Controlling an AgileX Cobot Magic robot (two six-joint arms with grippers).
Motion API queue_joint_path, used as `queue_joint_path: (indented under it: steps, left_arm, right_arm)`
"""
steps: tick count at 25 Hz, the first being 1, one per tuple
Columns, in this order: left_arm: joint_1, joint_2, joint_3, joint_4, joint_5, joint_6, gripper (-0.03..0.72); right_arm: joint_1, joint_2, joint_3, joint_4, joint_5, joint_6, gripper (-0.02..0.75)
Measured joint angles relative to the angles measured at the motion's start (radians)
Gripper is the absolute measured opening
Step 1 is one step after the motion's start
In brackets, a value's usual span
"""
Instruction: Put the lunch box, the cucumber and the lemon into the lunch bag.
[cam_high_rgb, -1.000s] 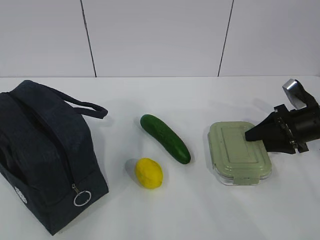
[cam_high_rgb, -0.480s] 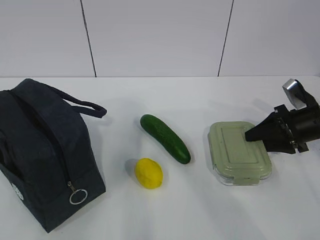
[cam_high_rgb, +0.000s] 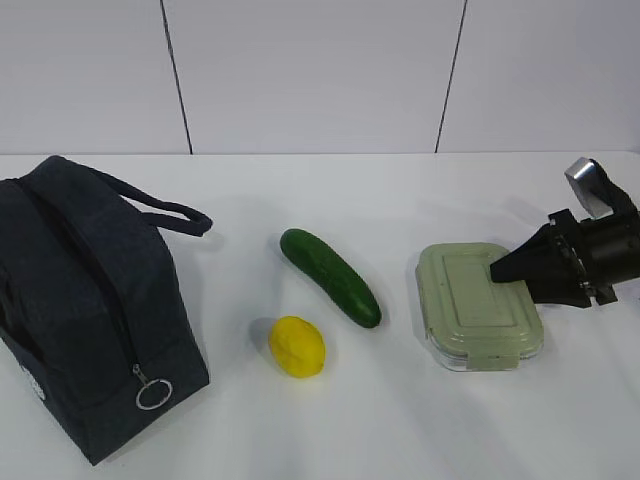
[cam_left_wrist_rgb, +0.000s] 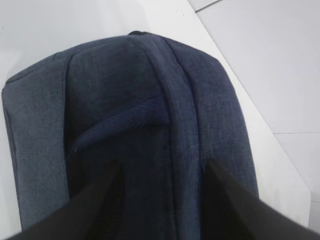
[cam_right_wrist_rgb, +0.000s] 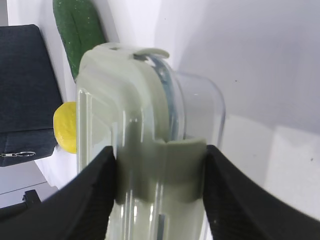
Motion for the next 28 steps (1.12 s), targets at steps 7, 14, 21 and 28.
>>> queue_joint_path:
  steps: [7, 14, 21, 28]
  left_arm:
    - [0.0, 0.038, 0.0, -0.04, -0.004, 0.019, 0.368]
    - [-0.001, 0.083, -0.003, -0.08, -0.043, 0.027, 0.237]
    - [-0.001, 0.114, -0.006, -0.102, -0.049, 0.095, 0.067]
    - [-0.001, 0.119, -0.058, -0.104, 0.035, 0.226, 0.0]
  right_arm:
    - [0.0, 0.0, 0.0, 0.0, 0.0, -0.001, 0.406]
    - [0.0, 0.0, 0.0, 0.0, 0.0, -0.001, 0.406]
    - [0.0, 0.0, 0.0, 0.0, 0.0, -0.002, 0.406]
    - [0.0, 0.0, 0.0, 0.0, 0.0, 0.002, 0.406]
